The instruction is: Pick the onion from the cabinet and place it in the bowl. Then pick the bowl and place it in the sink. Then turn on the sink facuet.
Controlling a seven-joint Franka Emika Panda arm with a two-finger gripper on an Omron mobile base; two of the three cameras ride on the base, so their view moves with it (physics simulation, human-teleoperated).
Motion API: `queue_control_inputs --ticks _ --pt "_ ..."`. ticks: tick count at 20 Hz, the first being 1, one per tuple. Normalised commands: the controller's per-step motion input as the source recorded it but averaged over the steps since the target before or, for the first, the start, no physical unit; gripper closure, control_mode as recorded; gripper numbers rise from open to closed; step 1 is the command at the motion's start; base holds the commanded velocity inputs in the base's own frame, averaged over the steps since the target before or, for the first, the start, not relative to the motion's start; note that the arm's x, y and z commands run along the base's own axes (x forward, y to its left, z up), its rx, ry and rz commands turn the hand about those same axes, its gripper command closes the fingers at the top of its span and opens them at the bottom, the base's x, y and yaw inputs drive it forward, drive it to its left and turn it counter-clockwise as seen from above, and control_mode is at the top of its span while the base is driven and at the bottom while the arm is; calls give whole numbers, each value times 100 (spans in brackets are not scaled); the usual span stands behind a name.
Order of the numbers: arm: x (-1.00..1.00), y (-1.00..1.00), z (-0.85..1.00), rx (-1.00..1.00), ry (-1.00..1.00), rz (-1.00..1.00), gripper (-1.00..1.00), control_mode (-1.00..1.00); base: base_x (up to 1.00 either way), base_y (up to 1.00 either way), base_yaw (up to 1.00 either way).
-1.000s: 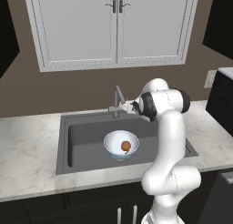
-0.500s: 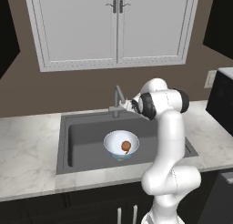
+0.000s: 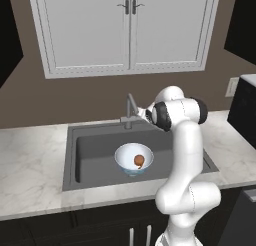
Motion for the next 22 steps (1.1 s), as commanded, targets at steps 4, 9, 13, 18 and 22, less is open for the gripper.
queue_control_inputs --ticks 4,9,13,18,22 --pt "0 -77 0 21 13 -4 100 -100 0 0 0" --pt "1 -58 -1 12 14 -6 100 -100 0 0 0" --pt "0 -35 -17 1 7 -8 100 -100 0 0 0" --pt "0 -35 -39 0 6 -13 100 -100 0 0 0" --pt "2 -45 -46 0 12 -16 100 -100 0 0 0"
